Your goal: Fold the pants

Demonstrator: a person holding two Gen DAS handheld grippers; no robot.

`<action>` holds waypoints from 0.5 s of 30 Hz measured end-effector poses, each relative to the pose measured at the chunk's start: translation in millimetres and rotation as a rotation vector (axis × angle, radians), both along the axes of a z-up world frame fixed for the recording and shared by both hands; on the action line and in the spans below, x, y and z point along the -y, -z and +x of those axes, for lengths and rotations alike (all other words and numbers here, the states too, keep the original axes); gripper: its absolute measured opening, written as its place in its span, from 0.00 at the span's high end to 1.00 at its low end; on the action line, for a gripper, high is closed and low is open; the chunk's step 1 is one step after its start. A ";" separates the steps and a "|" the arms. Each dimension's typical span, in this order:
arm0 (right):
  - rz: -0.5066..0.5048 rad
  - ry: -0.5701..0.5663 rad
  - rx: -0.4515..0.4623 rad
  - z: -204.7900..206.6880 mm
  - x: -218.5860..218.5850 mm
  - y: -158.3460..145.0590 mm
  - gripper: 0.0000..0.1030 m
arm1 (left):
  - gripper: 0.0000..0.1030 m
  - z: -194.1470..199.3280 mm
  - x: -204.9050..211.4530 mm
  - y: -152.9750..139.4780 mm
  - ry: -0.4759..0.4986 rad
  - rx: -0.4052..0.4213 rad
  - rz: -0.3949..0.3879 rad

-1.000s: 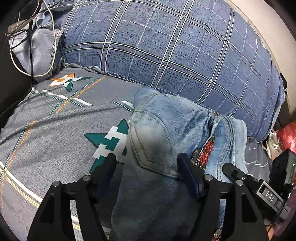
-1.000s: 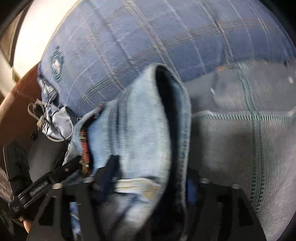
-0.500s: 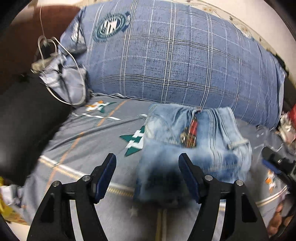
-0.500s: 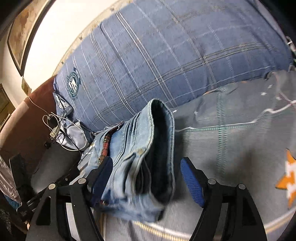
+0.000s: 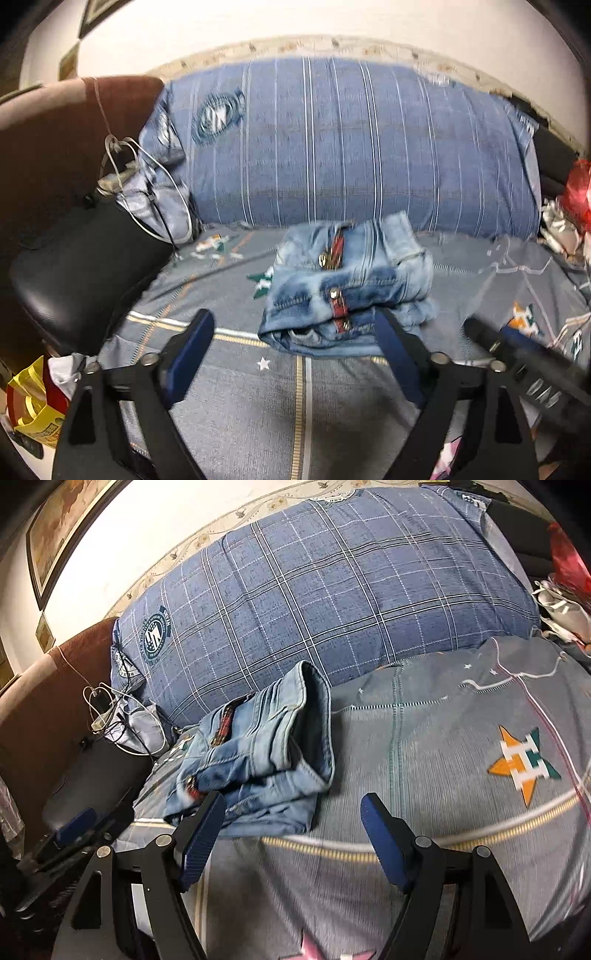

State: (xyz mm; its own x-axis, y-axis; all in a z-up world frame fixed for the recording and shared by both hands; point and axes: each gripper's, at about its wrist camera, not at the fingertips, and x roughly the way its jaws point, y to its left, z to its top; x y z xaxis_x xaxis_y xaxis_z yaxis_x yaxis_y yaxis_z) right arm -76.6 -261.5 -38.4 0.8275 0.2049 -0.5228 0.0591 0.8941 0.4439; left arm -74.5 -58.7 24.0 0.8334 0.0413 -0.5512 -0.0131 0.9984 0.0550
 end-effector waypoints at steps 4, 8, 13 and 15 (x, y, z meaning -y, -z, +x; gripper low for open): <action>-0.003 -0.008 -0.011 -11.1 -7.8 -0.5 0.22 | 0.08 -15.9 2.4 -18.0 -0.006 0.043 0.005; -0.020 -0.025 -0.006 -17.1 -18.2 -8.3 0.22 | 0.08 -28.4 -3.2 -32.2 0.001 0.073 -0.041; -0.065 -0.037 0.019 -24.2 -32.7 -20.9 0.21 | 0.07 -32.1 -11.6 -38.2 0.017 0.057 -0.100; -0.085 -0.043 0.023 -25.4 -37.9 -23.5 0.21 | 0.07 -31.0 -15.3 -37.6 0.024 0.043 -0.122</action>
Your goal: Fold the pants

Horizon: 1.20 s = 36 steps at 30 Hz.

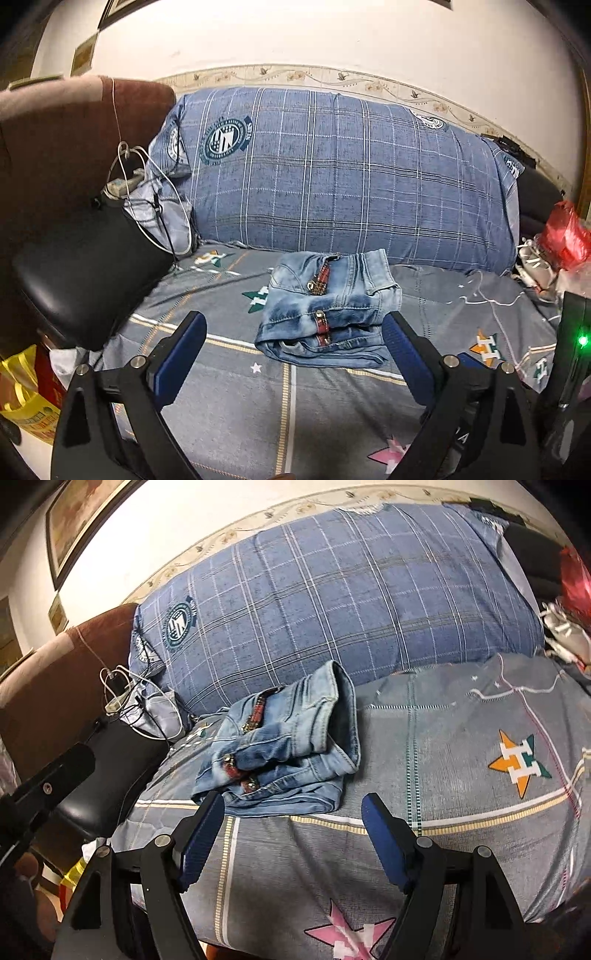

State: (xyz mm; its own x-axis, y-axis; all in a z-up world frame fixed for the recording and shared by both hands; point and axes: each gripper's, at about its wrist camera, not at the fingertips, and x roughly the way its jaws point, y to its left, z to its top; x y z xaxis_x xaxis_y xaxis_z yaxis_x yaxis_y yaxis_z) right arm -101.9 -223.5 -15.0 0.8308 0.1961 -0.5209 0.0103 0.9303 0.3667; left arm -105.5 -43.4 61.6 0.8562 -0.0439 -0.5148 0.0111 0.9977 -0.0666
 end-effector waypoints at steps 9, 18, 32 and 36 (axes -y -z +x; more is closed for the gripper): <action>-0.059 -0.039 0.005 -0.4 -20.4 -4.2 0.20 | 0.07 1.9 -2.1 7.6 0.001 -0.028 0.012; -0.059 -0.033 -0.007 0.0 -21.8 -1.3 0.20 | 0.07 3.8 0.0 11.0 0.007 -0.042 0.023; -0.073 -0.031 -0.024 2.1 -24.7 5.5 0.20 | 0.07 12.7 2.4 23.1 0.021 -0.081 0.021; -0.080 -0.035 -0.028 3.3 -26.6 7.6 0.20 | 0.07 16.1 0.6 27.2 0.041 -0.096 -0.007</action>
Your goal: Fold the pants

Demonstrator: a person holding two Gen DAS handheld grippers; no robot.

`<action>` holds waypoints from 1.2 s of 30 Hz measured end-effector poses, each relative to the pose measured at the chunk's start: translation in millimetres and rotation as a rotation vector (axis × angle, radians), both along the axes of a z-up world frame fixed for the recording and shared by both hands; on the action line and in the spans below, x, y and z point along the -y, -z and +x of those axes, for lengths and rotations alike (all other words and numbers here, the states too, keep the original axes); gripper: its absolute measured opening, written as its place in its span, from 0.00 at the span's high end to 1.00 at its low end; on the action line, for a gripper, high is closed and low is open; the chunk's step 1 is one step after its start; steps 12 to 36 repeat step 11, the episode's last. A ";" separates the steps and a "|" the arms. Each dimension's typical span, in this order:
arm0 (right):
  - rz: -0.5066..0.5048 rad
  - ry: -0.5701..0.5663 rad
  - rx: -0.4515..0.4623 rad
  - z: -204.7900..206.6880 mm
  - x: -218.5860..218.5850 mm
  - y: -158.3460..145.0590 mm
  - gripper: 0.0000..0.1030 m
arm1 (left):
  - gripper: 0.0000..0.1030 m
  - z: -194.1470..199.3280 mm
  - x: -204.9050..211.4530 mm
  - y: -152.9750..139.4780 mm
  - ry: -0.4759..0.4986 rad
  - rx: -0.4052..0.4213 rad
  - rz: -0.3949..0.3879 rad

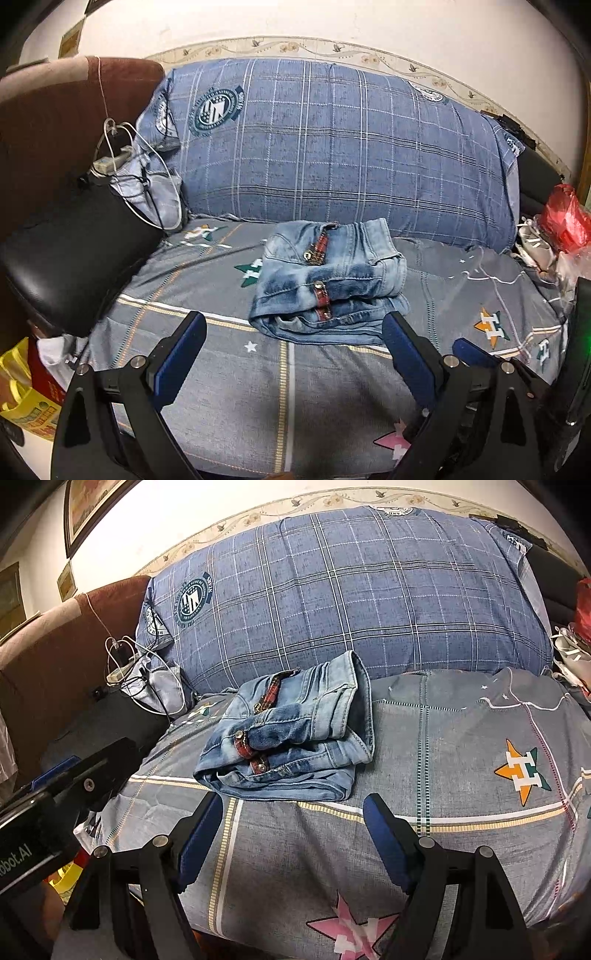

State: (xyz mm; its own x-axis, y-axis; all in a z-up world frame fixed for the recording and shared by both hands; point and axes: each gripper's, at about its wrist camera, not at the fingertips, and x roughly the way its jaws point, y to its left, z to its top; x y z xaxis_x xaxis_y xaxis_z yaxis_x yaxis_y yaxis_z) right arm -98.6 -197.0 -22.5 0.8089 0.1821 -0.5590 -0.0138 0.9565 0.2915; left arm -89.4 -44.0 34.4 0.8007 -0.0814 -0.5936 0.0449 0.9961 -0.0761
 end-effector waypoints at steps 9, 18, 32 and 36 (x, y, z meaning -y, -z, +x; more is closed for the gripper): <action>-0.069 -0.054 0.005 19.1 -19.1 -3.7 0.19 | 0.07 10.4 -19.3 8.1 0.000 -0.024 -0.097; -0.080 -0.061 -0.004 24.8 -22.2 -1.3 0.19 | 0.07 13.5 -22.4 10.0 -0.027 -0.026 -0.070; -0.080 -0.061 -0.004 24.8 -22.2 -1.3 0.19 | 0.07 13.5 -22.4 10.0 -0.027 -0.026 -0.070; -0.080 -0.061 -0.004 24.8 -22.2 -1.3 0.19 | 0.07 13.5 -22.4 10.0 -0.027 -0.026 -0.070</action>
